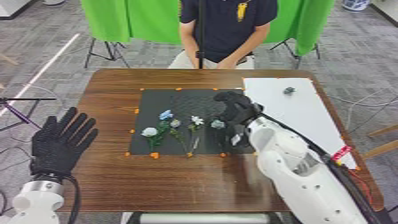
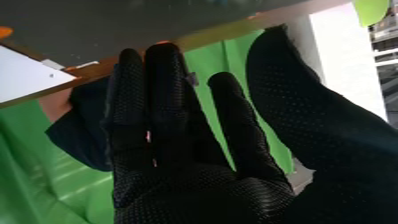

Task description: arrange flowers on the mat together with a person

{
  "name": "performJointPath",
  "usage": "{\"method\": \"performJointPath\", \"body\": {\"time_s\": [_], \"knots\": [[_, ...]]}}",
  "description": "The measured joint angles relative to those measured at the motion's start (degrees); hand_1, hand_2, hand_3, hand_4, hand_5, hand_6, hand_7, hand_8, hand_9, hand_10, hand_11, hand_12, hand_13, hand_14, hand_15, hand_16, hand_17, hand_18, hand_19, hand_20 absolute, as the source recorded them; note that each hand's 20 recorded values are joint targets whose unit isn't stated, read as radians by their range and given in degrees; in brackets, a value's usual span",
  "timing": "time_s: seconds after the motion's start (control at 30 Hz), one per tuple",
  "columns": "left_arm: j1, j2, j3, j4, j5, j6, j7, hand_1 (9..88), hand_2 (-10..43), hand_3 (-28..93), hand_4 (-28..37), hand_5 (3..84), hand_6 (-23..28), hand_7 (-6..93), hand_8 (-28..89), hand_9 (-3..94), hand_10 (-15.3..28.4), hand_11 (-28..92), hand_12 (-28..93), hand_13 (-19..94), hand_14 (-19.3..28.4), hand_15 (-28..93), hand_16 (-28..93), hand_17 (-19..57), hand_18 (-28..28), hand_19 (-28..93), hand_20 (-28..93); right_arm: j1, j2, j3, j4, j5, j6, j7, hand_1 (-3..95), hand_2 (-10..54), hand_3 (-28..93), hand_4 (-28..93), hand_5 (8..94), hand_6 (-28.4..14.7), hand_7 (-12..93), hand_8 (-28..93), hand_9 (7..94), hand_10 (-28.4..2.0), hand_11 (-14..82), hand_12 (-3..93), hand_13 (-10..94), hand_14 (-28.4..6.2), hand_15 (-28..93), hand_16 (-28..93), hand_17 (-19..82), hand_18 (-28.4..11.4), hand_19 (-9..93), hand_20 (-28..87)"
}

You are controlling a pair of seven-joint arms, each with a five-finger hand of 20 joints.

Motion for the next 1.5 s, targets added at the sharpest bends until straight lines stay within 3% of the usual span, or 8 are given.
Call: {"method": "performJointPath", "body": {"time_s": [0.27, 0.37, 0.53, 0.6, 0.8, 1.03, 1.27, 1.5], "knots": [[0.0, 0.00, 0.01, 0.04, -0.01, -0.74, 0.41, 29.0, 9.9, 72, -28.3, 42.3, 6.4, 7.4, -8, 39.0, 13.6, 15, 10, 30, 14.7, 25, -3, -3.5, 13.8, 26, 13, -0.8, 0.0, 2.7, -3.1, 3.1, -1.6, 1.1, 35.6, -9.3, 81, -27, 38.1, -8.4, 18, -12, 32.7, -21.3, 18.0, 19.7, 35, -15.3, 56, 14, 21, -19.4, 68, 24], [0.0, 0.00, 0.13, 0.06, 0.00, -1.07, 0.63, 28.6, 9.9, 72, -28.3, 42.3, 6.3, 7.2, -8, 38.9, 13.6, 15, 10, 30, 14.3, 24, -3, -3.5, 13.8, 26, 13, -2.1, 0.0, 4.9, -4.6, 9.8, 1.7, 1.0, 29.2, 1.7, 78, -24, 31.8, -10.1, 14, -10, 29.6, -22.7, 14.4, 18.9, 31, -17.6, 47, 13, 18, -19.9, 62, 19], [-0.2, 0.09, 0.13, 0.16, 0.23, -2.01, 0.94, 28.0, 10.2, 72, -28.3, 42.1, 6.3, 6.8, -8, 38.7, 13.5, 14, 9, 30, 14.0, 23, -3, -3.4, 13.8, 26, 13, -5.1, -0.4, 11.3, -7.1, 27.1, 7.7, -2.6, 26.4, 6.1, 76, -24, 29.4, -9.6, 13, -9, 27.4, -21.9, 9.7, 17.0, 28, -18.6, 36, 12, 13, -19.5, 54, 13], [-0.3, 0.24, 0.08, 0.18, 0.43, -2.31, 1.04, 27.9, 10.2, 72, -28.3, 42.0, 6.6, 6.6, -8, 38.6, 13.7, 14, 9, 30, 13.9, 23, -3, -3.4, 13.8, 26, 13, -6.3, -1.0, 15.0, -7.9, 32.2, 6.5, -4.1, 25.4, 6.9, 75, -23, 29.7, -9.4, 13, -10, 26.9, -21.5, 8.1, 16.6, 26, -18.4, 31, 12, 12, -19.3, 51, 13], [-0.4, 0.79, -0.40, 0.17, 0.60, -2.54, 1.49, 27.4, 10.4, 72, -28.3, 42.0, 6.8, 6.1, -8, 38.6, 13.9, 14, 10, 30, 13.7, 22, -3, -3.4, 13.9, 26, 13, -8.9, -4.8, 27.6, -8.8, 46.3, -6.8, -2.3, 21.7, 8.5, 74, -24, 31.0, -8.3, 11, -9, 26.9, -20.8, 5.9, 16.3, 25, -18.1, 24, 15, 10, -19.2, 46, 13], [0.0, 0.90, -1.21, -0.18, 0.56, -2.75, 2.73, 27.3, 10.4, 72, -28.3, 42.1, 6.6, 6.3, -8, 38.8, 13.7, 14, 10, 30, 13.6, 22, -3, -3.3, 13.9, 26, 13, -14.8, -3.6, 32.7, -9.4, 67.3, -1.6, -5.4, 19.4, 9.5, 74, -24, 26.6, -7.0, 8, -7, 24.6, -19.9, 1.3, 17.4, 23, -16.9, 14, 20, 7, -18.9, 40, 14], [1.4, -0.37, -1.15, -0.57, -0.30, -2.91, 3.35, 28.1, 10.6, 71, -28.3, 46.1, 5.0, 7.6, -9, 40.8, 12.9, 14, 9, 31, 12.6, 21, -3, -3.0, 13.7, 26, 13, -19.4, -3.6, 39.4, -8.7, 79.7, -14.2, -5.6, 18.9, 9.2, 75, -23, 26.8, -6.7, 8, -7, 24.7, -19.5, 0.5, 17.7, 23, -16.7, 10, 22, 7, -18.8, 38, 14], [1.5, -0.48, -1.14, -0.56, -0.17, -2.91, 3.28, 28.2, 10.7, 71, -28.3, 45.4, 5.2, 7.0, -9, 41.0, 12.8, 14, 9, 31, 12.5, 21, -3, -3.0, 13.7, 26, 13, -21.6, -3.6, 38.6, -10.4, 79.1, -7.5, -6.3, 19.3, 9.5, 75, -23, 28.0, -6.6, 9, -7, 25.5, -19.3, 1.0, 17.7, 23, -16.3, 10, 23, 7, -18.7, 39, 15]]}}
